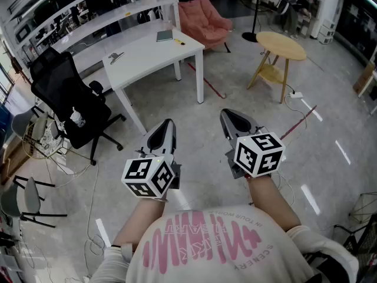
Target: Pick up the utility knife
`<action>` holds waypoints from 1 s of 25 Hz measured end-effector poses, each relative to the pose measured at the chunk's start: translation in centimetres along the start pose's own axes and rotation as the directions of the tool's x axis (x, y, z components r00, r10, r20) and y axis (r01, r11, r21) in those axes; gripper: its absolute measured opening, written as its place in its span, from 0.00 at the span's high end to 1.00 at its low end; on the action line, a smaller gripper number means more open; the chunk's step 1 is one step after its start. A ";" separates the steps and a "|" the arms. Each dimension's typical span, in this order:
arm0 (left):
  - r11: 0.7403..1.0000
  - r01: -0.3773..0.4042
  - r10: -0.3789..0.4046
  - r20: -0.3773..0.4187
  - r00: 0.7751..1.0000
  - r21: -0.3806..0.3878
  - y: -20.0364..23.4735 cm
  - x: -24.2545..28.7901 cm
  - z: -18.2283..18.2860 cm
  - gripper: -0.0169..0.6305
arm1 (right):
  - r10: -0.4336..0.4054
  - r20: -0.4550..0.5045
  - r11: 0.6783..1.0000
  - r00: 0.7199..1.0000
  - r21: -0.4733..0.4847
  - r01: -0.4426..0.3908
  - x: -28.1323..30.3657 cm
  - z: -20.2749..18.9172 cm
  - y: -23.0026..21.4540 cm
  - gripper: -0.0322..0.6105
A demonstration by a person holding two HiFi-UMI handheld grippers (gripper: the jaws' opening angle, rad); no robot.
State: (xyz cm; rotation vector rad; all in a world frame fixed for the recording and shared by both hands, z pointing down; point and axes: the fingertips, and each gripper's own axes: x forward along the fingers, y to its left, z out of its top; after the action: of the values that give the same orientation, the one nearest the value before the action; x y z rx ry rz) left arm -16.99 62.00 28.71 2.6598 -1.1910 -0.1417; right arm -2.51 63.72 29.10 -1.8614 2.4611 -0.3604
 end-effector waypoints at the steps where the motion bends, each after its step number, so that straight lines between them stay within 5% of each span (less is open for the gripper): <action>1: 1.000 0.003 -0.003 -0.001 1.000 0.000 0.2 0.0 0.1 0.94 | 0.001 -0.001 1.000 1.000 0.001 -0.001 0.3 0.1 0.2 0.93; 17: 1.000 0.021 -0.021 -0.002 1.000 -0.019 5.6 -0.4 -0.7 0.94 | -0.016 -0.005 0.998 1.000 0.055 0.016 4.4 -3.0 2.1 0.93; 20: 0.998 0.021 -0.021 0.001 1.000 -0.062 6.7 0.3 -1.0 0.94 | -0.011 -0.045 1.000 0.999 0.027 0.012 5.6 -4.4 2.3 0.93; 25: 0.999 -0.018 0.019 0.026 0.999 -0.027 9.4 3.0 -0.1 0.94 | -0.022 -0.011 1.000 1.000 -0.007 0.022 8.7 -3.2 0.9 0.93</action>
State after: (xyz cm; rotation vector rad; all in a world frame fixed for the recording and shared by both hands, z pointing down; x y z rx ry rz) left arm -21.74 53.71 31.07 2.6313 -1.2129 -0.1887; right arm -6.30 56.15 32.98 -1.8958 2.4536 -0.3648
